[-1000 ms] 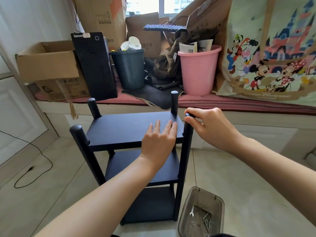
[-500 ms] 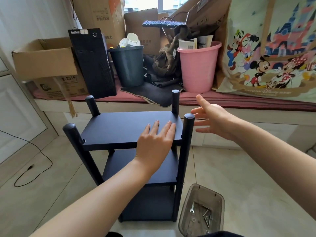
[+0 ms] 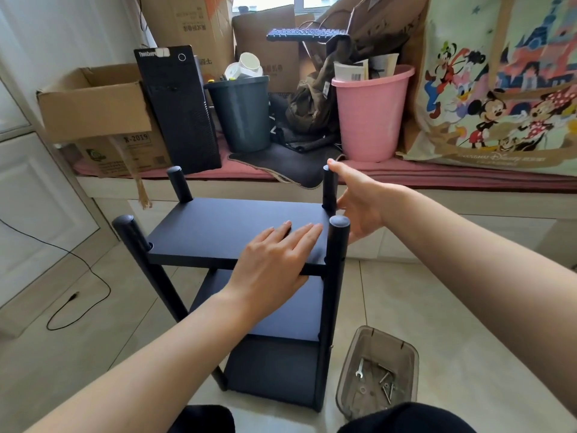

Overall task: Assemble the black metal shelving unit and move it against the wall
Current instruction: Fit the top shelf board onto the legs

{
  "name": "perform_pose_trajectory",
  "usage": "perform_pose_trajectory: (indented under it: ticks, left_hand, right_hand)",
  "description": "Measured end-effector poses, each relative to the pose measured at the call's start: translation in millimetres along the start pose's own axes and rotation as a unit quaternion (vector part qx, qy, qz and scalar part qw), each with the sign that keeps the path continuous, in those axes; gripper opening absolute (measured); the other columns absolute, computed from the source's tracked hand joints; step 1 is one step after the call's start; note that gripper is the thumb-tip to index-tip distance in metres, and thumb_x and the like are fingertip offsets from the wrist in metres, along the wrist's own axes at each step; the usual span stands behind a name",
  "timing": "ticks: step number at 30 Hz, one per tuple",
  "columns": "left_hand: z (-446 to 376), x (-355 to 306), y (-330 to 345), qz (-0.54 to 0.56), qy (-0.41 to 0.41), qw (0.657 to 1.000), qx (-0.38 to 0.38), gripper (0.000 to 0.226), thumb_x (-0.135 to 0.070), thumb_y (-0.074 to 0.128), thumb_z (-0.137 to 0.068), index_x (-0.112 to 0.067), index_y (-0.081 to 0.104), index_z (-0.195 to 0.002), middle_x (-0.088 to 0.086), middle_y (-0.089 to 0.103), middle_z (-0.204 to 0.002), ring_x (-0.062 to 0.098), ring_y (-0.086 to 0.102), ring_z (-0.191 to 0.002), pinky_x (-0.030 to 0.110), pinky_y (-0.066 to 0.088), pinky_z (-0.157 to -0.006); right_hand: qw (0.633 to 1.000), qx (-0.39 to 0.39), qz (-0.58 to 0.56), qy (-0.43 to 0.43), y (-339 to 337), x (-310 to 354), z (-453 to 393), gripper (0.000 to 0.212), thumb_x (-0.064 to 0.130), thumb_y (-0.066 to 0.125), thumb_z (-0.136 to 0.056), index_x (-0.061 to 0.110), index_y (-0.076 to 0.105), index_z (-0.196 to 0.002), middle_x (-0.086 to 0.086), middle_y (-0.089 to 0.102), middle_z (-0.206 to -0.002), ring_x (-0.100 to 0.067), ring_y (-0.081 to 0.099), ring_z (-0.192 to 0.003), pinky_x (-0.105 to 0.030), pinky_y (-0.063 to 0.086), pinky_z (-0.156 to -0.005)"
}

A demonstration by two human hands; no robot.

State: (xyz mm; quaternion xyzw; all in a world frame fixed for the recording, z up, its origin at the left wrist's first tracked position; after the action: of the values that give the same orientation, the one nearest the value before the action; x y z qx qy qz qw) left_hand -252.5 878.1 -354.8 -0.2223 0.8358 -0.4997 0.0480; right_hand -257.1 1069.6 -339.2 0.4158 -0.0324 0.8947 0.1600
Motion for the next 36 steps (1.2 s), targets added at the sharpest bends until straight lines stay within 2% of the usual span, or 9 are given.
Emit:
perform_pose_trajectory:
  ticks: [4, 7, 10, 12, 17, 22, 25, 30, 36]
  left_hand:
    - [-6.6, -3.7, -2.3, -0.012, -0.009, 1.000, 0.020, 0.078, -0.013, 0.081, -0.082, -0.004, 0.043, -0.149, 0.012, 0.063, -0.137, 0.041, 0.058, -0.127, 0.053, 0.051, -0.102]
    - [-6.3, -3.1, 1.9, -0.031, 0.007, 0.999, 0.037, 0.073, -0.011, 0.075, -0.088, -0.005, 0.040, -0.151, 0.012, 0.055, -0.146, 0.043, 0.052, -0.132, 0.055, 0.048, -0.104]
    - [-4.5, -0.8, 16.7, -0.065, 0.034, 0.994, 0.082, 0.066, -0.018, 0.048, -0.107, -0.016, 0.011, -0.161, 0.002, 0.016, -0.168, 0.039, 0.024, -0.150, 0.051, 0.027, -0.121]
    - [-5.0, 1.1, 19.1, -0.089, 0.037, 0.990, 0.099, 0.067, -0.018, 0.042, -0.108, -0.018, 0.002, -0.162, 0.001, 0.007, -0.170, 0.039, 0.018, -0.152, 0.050, 0.023, -0.122]
    - [-6.2, 2.3, 17.6, -0.098, 0.031, 0.990, 0.100, 0.069, -0.015, 0.046, -0.107, -0.015, 0.003, -0.161, 0.004, 0.009, -0.169, 0.041, 0.018, -0.152, 0.052, 0.024, -0.122]
    - [-7.2, 4.1, 16.4, -0.102, 0.030, 0.987, 0.119, 0.071, -0.016, 0.047, -0.107, -0.016, 0.001, -0.161, 0.003, 0.006, -0.169, 0.039, 0.017, -0.152, 0.051, 0.023, -0.123]
    - [-9.9, 6.2, 16.0, -0.089, 0.022, 0.988, 0.126, 0.067, -0.017, 0.045, -0.108, -0.017, 0.005, -0.161, 0.002, 0.009, -0.169, 0.038, 0.018, -0.152, 0.050, 0.024, -0.123]
    - [-11.3, 7.9, 15.4, -0.074, 0.018, 0.989, 0.127, 0.065, -0.019, 0.045, -0.108, -0.018, 0.008, -0.161, 0.000, 0.012, -0.169, 0.037, 0.020, -0.152, 0.049, 0.024, -0.122]
    - [-10.2, 6.5, 12.9, -0.073, 0.018, 0.989, 0.126, 0.070, -0.021, 0.047, -0.107, -0.019, 0.003, -0.162, 0.001, 0.010, -0.169, 0.037, 0.021, -0.152, 0.049, 0.024, -0.122]
  right_hand:
    - [0.999, -0.007, 0.016, -0.029, -2.2, 9.2, 4.4, 0.094, 0.071, 0.052, -0.082, -0.004, 0.044, -0.139, -0.025, 0.061, -0.127, -0.041, 0.066, -0.104, -0.049, 0.054, -0.089]
    - [0.999, -0.010, 0.023, -0.035, -2.0, 10.6, 4.6, 0.095, 0.072, 0.050, -0.083, -0.003, 0.043, -0.141, -0.024, 0.060, -0.129, -0.041, 0.067, -0.103, -0.050, 0.055, -0.086]
    - [0.999, -0.020, 0.023, -0.038, -1.7, 8.5, 2.5, 0.099, 0.078, 0.050, -0.081, -0.002, 0.044, -0.139, -0.025, 0.062, -0.126, -0.042, 0.069, -0.100, -0.052, 0.057, -0.085]
    - [0.998, -0.029, 0.028, -0.049, -3.5, 9.3, 1.1, 0.096, 0.077, 0.050, -0.082, -0.003, 0.046, -0.135, -0.026, 0.064, -0.122, -0.043, 0.069, -0.100, -0.053, 0.056, -0.087]
    - [0.996, -0.044, 0.033, -0.068, -6.4, 12.9, 1.4, 0.085, 0.073, 0.049, -0.086, -0.004, 0.052, -0.123, -0.024, 0.067, -0.109, -0.039, 0.073, -0.083, -0.049, 0.058, -0.082]
    - [0.997, -0.048, 0.034, -0.054, -0.5, 2.5, 5.7, 0.092, 0.082, 0.043, -0.083, -0.003, 0.051, -0.117, -0.024, 0.067, -0.112, -0.038, 0.073, -0.092, -0.052, 0.058, -0.085]
    - [0.998, -0.034, 0.040, -0.028, 12.6, -14.2, 15.2, 0.098, 0.085, 0.036, -0.082, 0.000, 0.054, -0.128, -0.021, 0.069, -0.116, -0.037, 0.070, -0.101, -0.054, 0.054, -0.093]
    - [0.996, -0.015, 0.062, -0.062, 24.5, -30.4, 48.1, 0.080, 0.087, 0.042, -0.078, 0.014, 0.060, -0.108, -0.017, 0.071, -0.114, -0.037, 0.073, -0.093, -0.059, 0.056, -0.081]
    - [0.981, -0.081, 0.135, -0.112, 40.7, -41.1, 62.7, 0.055, 0.070, 0.044, -0.092, 0.019, 0.055, -0.108, -0.015, 0.064, -0.112, -0.039, 0.068, -0.098, -0.063, 0.050, -0.093]
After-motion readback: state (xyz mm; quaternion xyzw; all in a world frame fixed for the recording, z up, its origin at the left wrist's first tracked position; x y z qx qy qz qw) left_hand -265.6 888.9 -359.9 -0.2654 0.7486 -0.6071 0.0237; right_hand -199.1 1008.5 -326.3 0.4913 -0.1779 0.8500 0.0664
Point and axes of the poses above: each hand's wrist, its own z-axis away from the middle knuckle, its own y-axis out of the palm, x = y × z, the point moved 4 cm from there along -z, towards the middle knuckle
